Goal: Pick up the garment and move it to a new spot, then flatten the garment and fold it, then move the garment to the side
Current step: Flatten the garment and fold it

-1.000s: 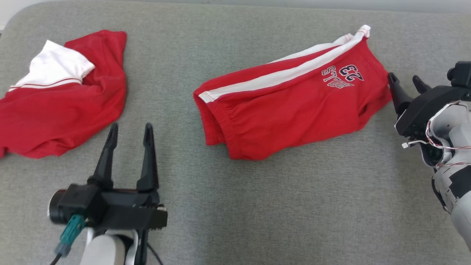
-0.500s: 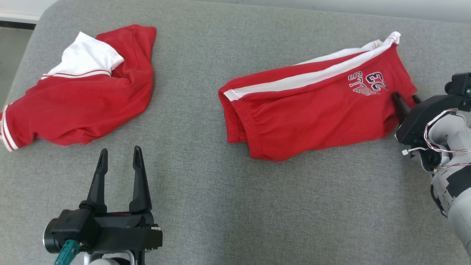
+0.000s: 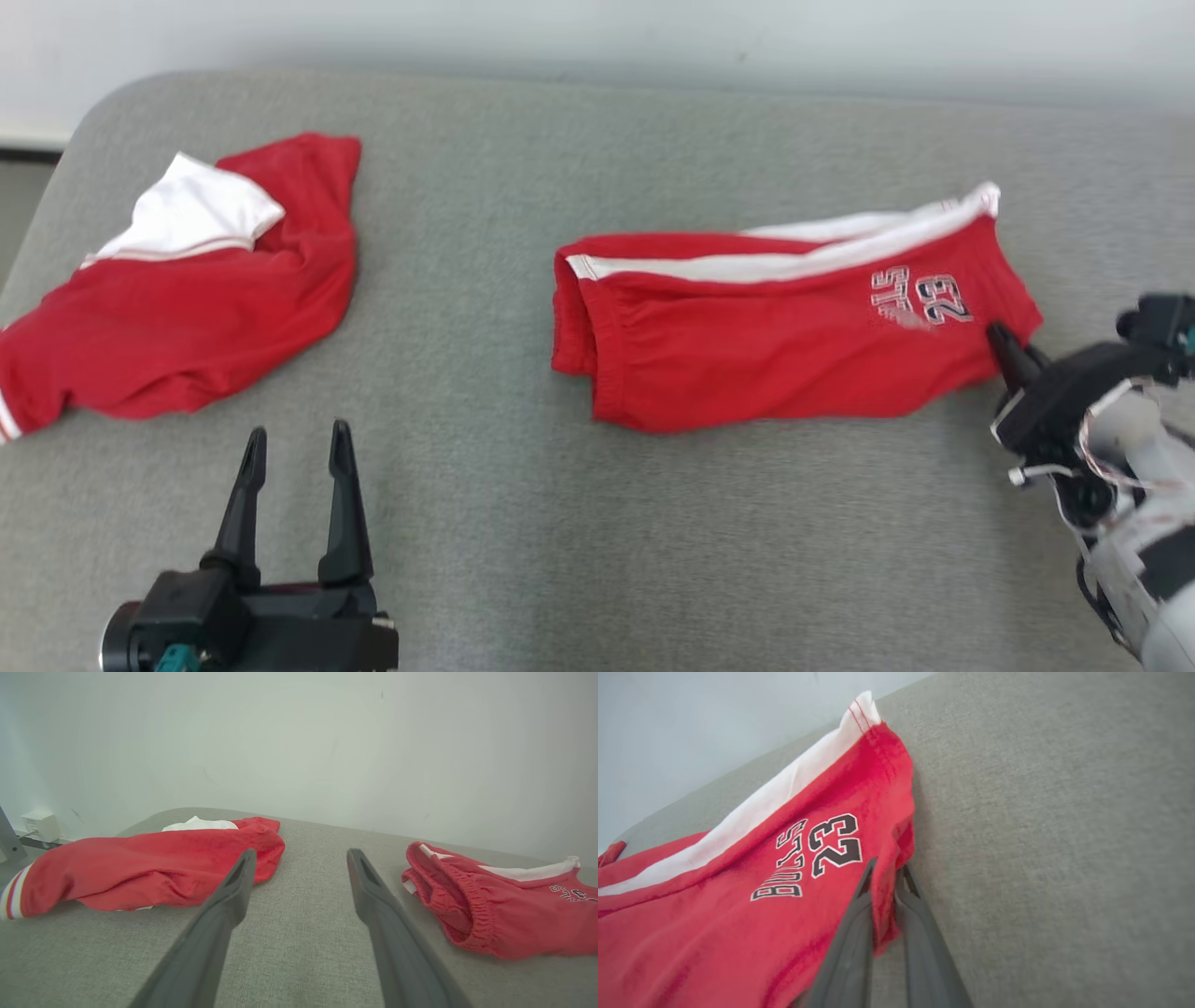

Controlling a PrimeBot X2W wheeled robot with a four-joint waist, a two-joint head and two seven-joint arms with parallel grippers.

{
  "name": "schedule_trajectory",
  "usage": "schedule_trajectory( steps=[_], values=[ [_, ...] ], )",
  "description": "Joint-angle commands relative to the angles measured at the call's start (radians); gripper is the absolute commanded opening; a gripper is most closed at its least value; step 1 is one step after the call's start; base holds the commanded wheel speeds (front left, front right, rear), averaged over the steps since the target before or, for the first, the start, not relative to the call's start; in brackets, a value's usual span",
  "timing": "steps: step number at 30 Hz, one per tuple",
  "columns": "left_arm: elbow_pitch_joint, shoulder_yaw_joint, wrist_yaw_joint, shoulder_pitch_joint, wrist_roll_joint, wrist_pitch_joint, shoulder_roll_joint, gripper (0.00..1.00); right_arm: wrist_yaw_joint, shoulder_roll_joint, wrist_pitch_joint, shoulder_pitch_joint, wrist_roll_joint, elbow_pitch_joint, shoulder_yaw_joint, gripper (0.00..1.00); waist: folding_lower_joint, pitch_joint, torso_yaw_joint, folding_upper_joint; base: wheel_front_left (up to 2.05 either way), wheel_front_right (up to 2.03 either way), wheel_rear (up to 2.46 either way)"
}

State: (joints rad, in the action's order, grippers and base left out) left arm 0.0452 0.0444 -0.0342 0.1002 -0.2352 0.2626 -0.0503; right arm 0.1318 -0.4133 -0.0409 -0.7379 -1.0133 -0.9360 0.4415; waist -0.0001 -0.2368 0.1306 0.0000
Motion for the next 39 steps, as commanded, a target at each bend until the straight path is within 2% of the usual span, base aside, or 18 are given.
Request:
schedule_trajectory(
  steps=[1, 6, 7, 8, 9, 13, 22, 31, 37, 38, 39],
  values=[
    [0.002, -0.005, -0.001, -0.019, 0.009, 0.003, -0.001, 1.0, -0.002, -0.017, 0.0, 0.028, -0.017, 0.017, -0.001, 0.0, 0.0001, 0.051, -0.051, 0.0, 0.0, 0.0, 0.0],
    [-0.006, -0.01, 0.005, -0.05, 0.016, 0.003, 0.0, 1.0, -0.002, -0.071, -0.026, 0.157, -0.082, 0.1, 0.005, 0.0, 0.0001, 0.084, -0.08, 0.0, 0.0, 0.0, 0.0],
    [-0.004, -0.014, -0.001, -0.052, 0.016, 0.003, -0.001, 1.0, -0.002, -0.083, -0.021, 0.169, -0.087, 0.108, 0.002, 0.21, 0.0001, 0.085, -0.084, 0.0, 0.0, 0.0, 0.0],
    [0.002, -0.02, -0.007, -0.053, 0.018, 0.003, 0.0, 1.0, -0.002, -0.091, -0.018, 0.18, -0.088, 0.114, 0.001, 0.55, 0.0001, 0.085, -0.087, 0.0, 0.0, 0.0, 0.0],
    [0.006, -0.025, -0.01, -0.053, 0.02, 0.003, -0.001, 1.0, -0.002, -0.095, -0.021, 0.189, -0.09, 0.115, 0.001, 1.0, 0.0001, 0.085, -0.088, 0.0, 0.0, 0.0, 0.0],
    [0.007, -0.031, -0.015, -0.057, 0.028, 0.003, 0.0, 1.0, -0.002, -0.121, -0.053, 0.15, -0.045, 0.127, 0.032, 1.0, 0.0001, 0.078, -0.093, 0.0, 0.0, 0.0, 0.0],
    [0.009, -0.004, -0.01, -0.04, 0.015, 0.003, 0.0, 1.0, -0.002, -0.167, -0.26, -0.028, 0.077, 0.051, 0.106, 1.0, 0.0001, 0.06, -0.062, 0.0, 0.0, 0.0, 0.0],
    [0.002, 0.024, 0.007, -0.021, -0.002, 0.003, 0.0, 1.0, -0.002, -0.134, -0.357, -0.094, 0.121, -0.101, 0.112, 1.0, 0.0001, 0.021, -0.016, 0.0, 0.0, 0.0, 0.0],
    [0.001, 0.017, 0.006, -0.016, 0.0, 0.003, 0.0, 1.0, -0.002, -0.094, -0.388, -0.087, 0.111, -0.133, 0.123, 1.0, 0.0001, 0.013, -0.008, 0.0, 0.0, 0.0, 0.0],
    [0.003, 0.016, 0.005, -0.016, 0.001, 0.003, 0.0, 1.0, -0.002, -0.087, -0.402, -0.084, 0.109, -0.136, 0.129, 0.44, 0.0001, 0.014, -0.008, 0.0, 0.0, 0.0, 0.0],
    [0.005, 0.015, 0.004, -0.016, 0.002, 0.003, 0.0, 1.0, -0.001, -0.082, -0.413, -0.083, 0.107, -0.143, 0.133, 0.04, 0.0001, 0.015, -0.009, 0.0, 0.0, 0.0, 0.0]
  ],
)
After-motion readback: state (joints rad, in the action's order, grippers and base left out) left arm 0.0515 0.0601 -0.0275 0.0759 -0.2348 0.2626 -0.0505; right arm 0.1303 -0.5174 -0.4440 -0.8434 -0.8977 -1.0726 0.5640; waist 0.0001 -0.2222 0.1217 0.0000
